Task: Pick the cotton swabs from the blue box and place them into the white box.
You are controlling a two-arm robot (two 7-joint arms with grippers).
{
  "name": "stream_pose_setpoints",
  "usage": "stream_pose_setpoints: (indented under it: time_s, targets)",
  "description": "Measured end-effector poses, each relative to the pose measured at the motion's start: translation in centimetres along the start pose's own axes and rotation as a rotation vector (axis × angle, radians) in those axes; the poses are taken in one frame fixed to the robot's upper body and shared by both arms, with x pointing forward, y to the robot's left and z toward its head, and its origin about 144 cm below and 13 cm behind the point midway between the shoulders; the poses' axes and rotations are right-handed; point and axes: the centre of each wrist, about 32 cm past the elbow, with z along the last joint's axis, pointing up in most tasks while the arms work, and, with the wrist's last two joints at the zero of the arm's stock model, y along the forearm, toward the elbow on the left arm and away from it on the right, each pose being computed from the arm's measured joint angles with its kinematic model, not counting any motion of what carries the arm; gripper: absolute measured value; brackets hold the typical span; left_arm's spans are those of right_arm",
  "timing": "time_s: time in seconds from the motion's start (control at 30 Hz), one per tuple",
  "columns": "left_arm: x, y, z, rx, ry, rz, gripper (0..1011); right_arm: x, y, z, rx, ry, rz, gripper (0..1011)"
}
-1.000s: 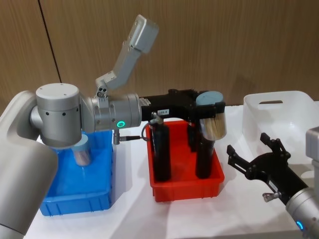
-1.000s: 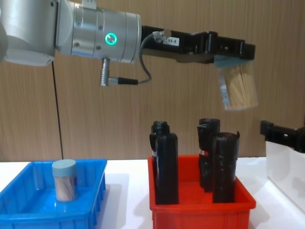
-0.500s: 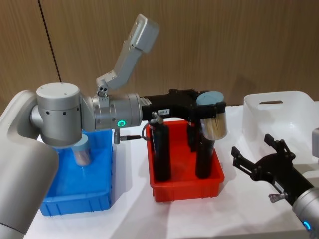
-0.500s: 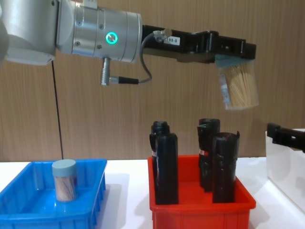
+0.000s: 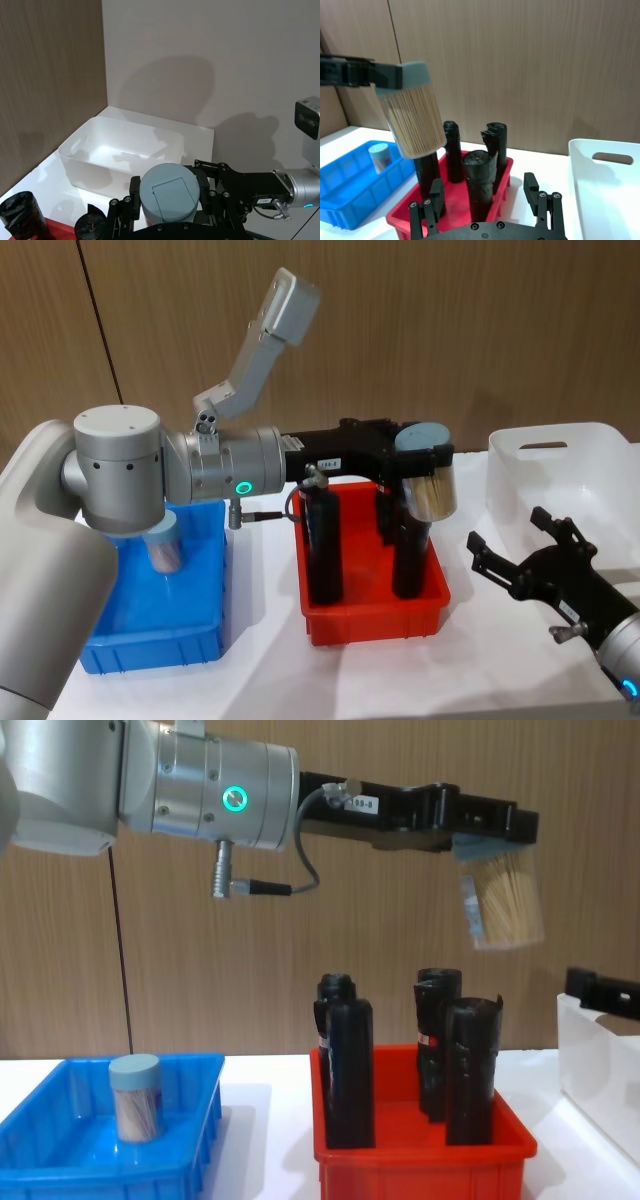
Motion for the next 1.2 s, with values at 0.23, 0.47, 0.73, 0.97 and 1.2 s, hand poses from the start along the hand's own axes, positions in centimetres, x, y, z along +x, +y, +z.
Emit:
stream_pose_setpoints:
  time_s: [0.23,0.47,0.73,0.97,1.2]
  targets:
    - [0.0,0.0,0.0,0.0,0.0,0.0,670,0.3,0.5,1.1,0.018,0.026,0.044,1001]
    - [0.0,0.0,0.0,0.0,0.0,0.0,670,0.3,1.3,2.2,0.024,0.034,0.088,1001]
    - [0.0,0.0,0.0,0.0,0.0,0.0,670,0.0,2.4,3.1,-0.012,0.01,0.146,1001]
    - [0.0,0.0,0.0,0.0,0.0,0.0,670,-0.1,3.0,3.2,-0.064,-0.014,0.179,1001]
    - [0.0,0.0,0.0,0.0,0.0,0.0,670,-0.2,3.5,3.4,-0.091,-0.033,0.204,1001]
